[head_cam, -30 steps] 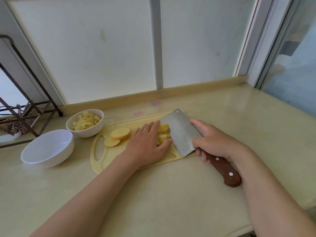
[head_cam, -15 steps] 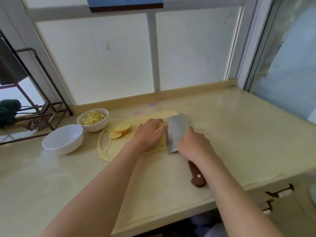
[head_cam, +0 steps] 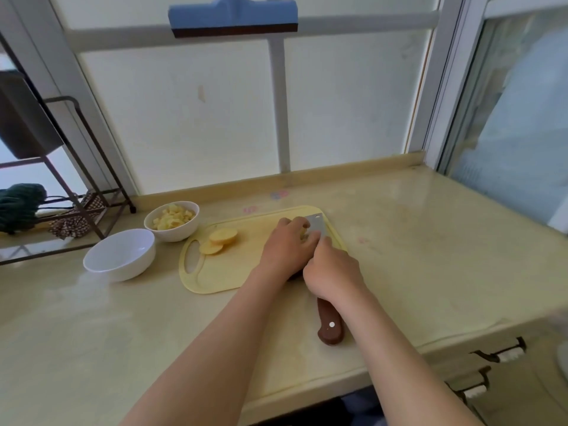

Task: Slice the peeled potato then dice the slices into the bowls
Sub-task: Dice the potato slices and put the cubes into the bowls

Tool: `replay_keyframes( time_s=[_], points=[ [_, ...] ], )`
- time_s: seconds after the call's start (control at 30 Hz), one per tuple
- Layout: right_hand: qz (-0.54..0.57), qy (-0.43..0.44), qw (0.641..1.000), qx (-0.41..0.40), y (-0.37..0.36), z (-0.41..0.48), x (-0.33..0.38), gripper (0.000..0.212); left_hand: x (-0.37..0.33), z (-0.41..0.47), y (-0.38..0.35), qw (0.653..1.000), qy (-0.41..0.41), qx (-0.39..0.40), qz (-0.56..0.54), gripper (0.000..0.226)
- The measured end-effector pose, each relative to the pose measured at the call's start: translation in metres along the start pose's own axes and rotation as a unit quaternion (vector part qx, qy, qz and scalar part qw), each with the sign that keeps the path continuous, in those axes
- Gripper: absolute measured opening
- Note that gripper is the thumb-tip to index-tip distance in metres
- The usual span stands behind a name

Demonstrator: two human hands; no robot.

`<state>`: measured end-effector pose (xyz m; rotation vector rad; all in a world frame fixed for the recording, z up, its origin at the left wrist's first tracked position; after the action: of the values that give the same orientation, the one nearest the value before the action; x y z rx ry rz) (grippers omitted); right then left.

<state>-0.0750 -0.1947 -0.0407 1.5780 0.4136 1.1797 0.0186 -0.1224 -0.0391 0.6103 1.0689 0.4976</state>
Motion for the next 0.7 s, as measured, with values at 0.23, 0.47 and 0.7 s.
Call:
replay_keyframes(
  time_s=[0.23, 0.47, 0.7],
  points=[
    [0.079, -0.011, 0.997, -0.006, 0.003, -0.001, -0.011, 0.037, -0.012, 0.003, -0.004, 0.999, -0.043, -0.014, -0.024, 0.012],
    [0.235, -0.050, 0.971, -0.011, 0.000, 0.001, -0.029, 0.047, -0.034, 0.001, -0.012, 0.995, -0.093, -0.006, -0.019, 0.014],
    [0.299, -0.073, 0.951, -0.018, 0.004, 0.002, -0.030, 0.056, -0.045, 0.006, -0.013, 0.989, -0.149, 0.004, 0.011, 0.020]
  ],
)
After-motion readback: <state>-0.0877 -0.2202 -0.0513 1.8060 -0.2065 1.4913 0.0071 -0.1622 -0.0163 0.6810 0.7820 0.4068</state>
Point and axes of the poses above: each hand's wrist, its own z-axis towards the middle knuckle, its own y-axis out of the back of the hand, x = y × z, the point moved 8 cm from there along z, towards the middle knuckle, and after that the axes turned 14 degrees about -x, right-handed, at the moved point
